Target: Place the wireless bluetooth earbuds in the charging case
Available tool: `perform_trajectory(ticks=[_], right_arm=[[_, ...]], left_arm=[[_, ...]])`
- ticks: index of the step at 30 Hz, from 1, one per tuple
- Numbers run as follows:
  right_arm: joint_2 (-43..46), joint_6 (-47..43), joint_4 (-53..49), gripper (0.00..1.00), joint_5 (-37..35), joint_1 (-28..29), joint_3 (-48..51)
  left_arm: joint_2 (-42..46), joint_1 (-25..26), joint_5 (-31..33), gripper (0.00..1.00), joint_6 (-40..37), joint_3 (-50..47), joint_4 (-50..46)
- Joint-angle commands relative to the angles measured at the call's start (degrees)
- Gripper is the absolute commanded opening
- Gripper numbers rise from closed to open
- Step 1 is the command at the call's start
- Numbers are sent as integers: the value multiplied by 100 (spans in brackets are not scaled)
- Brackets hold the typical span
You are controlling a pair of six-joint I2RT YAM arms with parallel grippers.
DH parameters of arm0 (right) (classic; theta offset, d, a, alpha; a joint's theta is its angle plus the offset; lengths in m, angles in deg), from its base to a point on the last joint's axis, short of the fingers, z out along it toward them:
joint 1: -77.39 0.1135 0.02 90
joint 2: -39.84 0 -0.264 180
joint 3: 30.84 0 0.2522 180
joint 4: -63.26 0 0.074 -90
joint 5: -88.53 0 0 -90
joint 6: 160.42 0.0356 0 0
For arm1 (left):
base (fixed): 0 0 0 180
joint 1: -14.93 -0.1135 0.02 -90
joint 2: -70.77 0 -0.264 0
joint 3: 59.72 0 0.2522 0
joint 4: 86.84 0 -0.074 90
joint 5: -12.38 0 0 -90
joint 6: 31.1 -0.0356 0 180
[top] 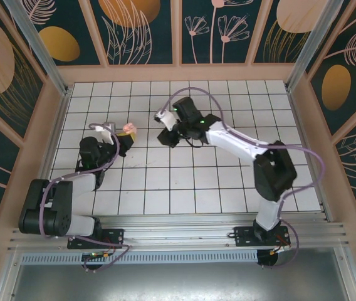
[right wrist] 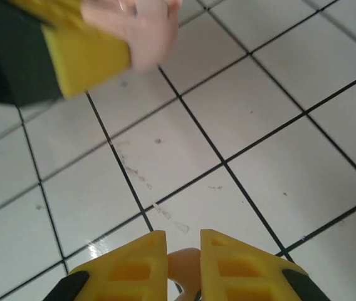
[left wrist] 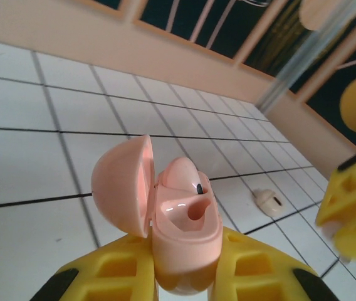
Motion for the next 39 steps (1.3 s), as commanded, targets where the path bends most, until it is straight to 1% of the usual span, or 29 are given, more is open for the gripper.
perform_trajectory(ticks=[1,4,8,11,14,19,28,39], right_arm=[[746,610,1042,15,356,-167,651],[1372,836,1573,15,408,-314,1143],[1974,893,1999,15,191,-328,1526],[2217,822,2178,15,1,-262,1742],[2307,706,2208,15,-170,-165,1854],[2194,563,2121,16,-195,14,1815],[2048,400,2014,16,-434,209,1874],[1977,419,2038,15,-557,236,2002]], left_arm=[[-95,457,-357,8,-624,45,638],[-166,970,-599,9,-1267,207,575],[-272,1529,-886,9,-1997,411,516],[-378,1742,-1022,9,-2190,569,508],[-474,1856,-1133,9,-2244,709,517],[-558,2002,-1206,9,-2285,826,503],[-443,2031,-1195,9,-2135,839,553],[-331,2028,-1151,10,-1786,812,842]])
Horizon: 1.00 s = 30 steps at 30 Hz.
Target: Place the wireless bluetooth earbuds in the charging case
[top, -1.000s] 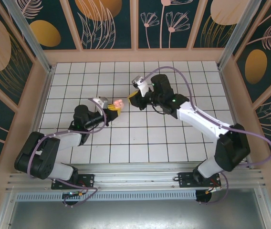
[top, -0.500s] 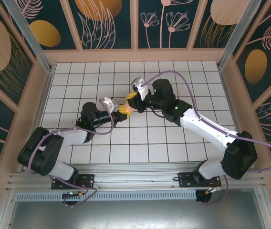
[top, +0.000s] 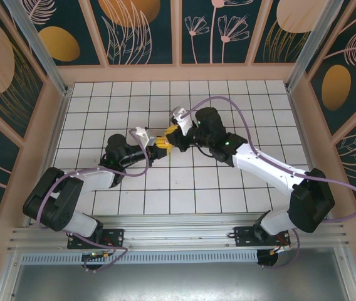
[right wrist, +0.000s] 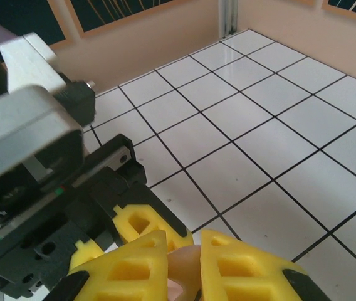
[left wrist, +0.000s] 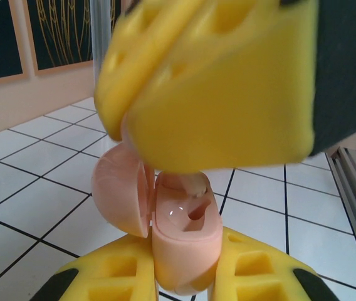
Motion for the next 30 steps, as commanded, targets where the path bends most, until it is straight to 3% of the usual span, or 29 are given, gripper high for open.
perform_trajectory(ticks=[1,20,30], right_arm=[[-26,-77,133,15,-126,49,94],[79,-552,-246,15,-1152,314,188],[131,-694,-432,18,-1065,402,173]], left_arm=[[162,19,-94,10,178,86,411],[268,22,27,10,361,81,601],[270,24,47,10,375,106,584]])
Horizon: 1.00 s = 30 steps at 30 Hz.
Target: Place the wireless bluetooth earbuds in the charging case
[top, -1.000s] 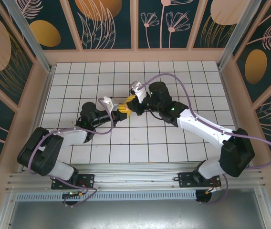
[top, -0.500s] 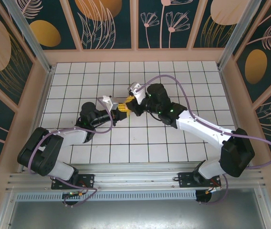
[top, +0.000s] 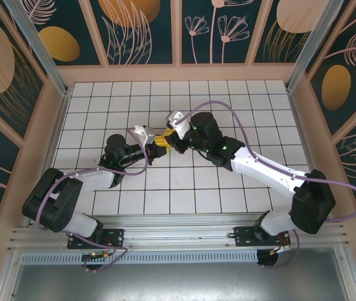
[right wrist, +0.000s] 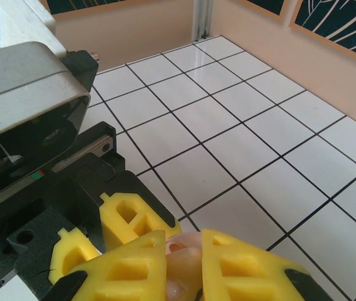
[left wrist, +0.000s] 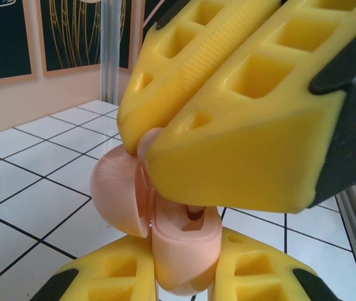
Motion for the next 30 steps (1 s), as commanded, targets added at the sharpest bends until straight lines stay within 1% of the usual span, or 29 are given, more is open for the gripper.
perform_trajectory(ticks=[1,9,18,23,30], right_arm=[[63,-73,-429,18,-25,37,119],[195,145,-208,27,351,-6,130],[471,511,125,37,986,-232,209],[645,805,288,41,1447,-460,226],[775,1314,557,42,2287,-845,289]], left_arm=[[212,24,-97,10,34,104,483],[276,25,-80,10,-58,95,325],[316,23,-73,10,-146,85,211],[300,28,-101,10,-199,76,154],[294,24,-158,10,-230,86,143]])
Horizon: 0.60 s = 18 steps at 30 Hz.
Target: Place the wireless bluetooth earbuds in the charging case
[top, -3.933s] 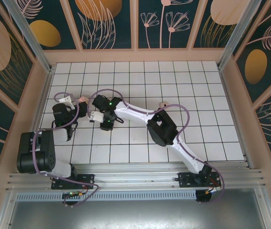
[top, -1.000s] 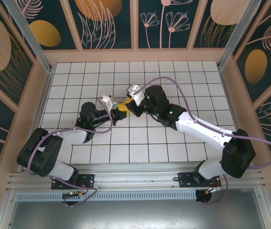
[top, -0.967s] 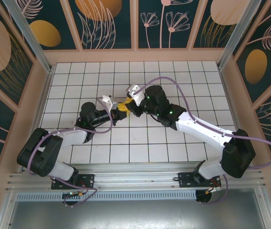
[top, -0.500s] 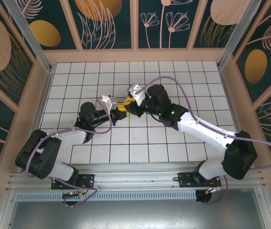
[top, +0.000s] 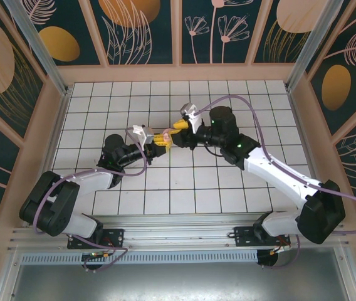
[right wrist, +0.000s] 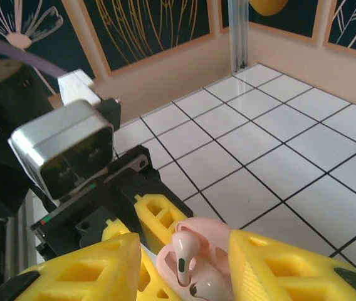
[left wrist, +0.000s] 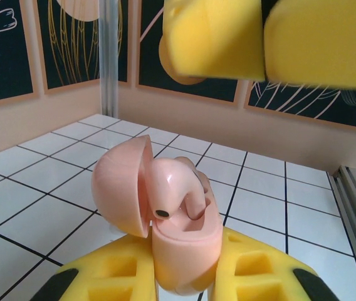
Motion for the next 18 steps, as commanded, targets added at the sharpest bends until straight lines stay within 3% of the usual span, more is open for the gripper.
perform_trajectory(ticks=[1,11,18], right_arm=[[164,363,312,41,611,-129,75],[-188,349,-301,29,923,-183,-316],[-532,232,-557,30,888,-121,-624]], left_arm=[[91,21,-137,10,-134,85,128],[60,19,-165,10,-169,144,66],[50,24,-154,10,-180,155,21]])
